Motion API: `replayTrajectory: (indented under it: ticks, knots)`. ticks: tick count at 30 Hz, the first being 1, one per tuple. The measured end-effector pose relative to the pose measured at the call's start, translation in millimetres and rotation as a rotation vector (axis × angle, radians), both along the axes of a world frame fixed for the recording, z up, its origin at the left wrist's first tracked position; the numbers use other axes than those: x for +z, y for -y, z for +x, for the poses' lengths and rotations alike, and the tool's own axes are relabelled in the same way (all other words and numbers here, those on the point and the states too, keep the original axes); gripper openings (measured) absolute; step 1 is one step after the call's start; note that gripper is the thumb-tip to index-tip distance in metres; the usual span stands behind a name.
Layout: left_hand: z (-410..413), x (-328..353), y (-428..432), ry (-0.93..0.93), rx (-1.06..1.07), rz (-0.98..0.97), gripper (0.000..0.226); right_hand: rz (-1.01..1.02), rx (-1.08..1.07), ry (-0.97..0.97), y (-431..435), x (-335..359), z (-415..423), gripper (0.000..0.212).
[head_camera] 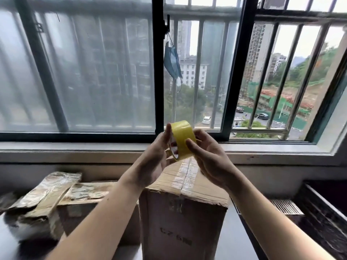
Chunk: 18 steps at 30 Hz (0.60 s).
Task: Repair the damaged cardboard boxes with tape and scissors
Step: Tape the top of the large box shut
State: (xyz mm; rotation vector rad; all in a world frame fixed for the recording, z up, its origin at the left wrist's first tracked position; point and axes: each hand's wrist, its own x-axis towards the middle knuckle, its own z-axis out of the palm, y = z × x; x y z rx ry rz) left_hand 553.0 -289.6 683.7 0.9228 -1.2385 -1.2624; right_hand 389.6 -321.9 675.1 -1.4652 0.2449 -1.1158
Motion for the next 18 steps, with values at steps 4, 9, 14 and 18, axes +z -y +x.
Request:
replayTrajectory:
  ticks: [4,9,14,18]
  knots:
    - [5,-5,-2,-0.012,-0.029,0.054,0.085,-0.031,0.012,-0.006,-12,-12,6,0.021]
    - [2,-9,-5,0.018,0.056,-0.023,0.073,0.023,-0.143,-0.011,-21,-12,17,0.021]
    - [-1,-16,-6,0.104,0.096,-0.113,0.063,0.116,-0.203,-0.021,-21,-8,19,0.021]
    - [5,-9,-6,0.303,0.104,-0.192,0.063,0.071,-0.254,-0.047,-22,-10,16,0.025]
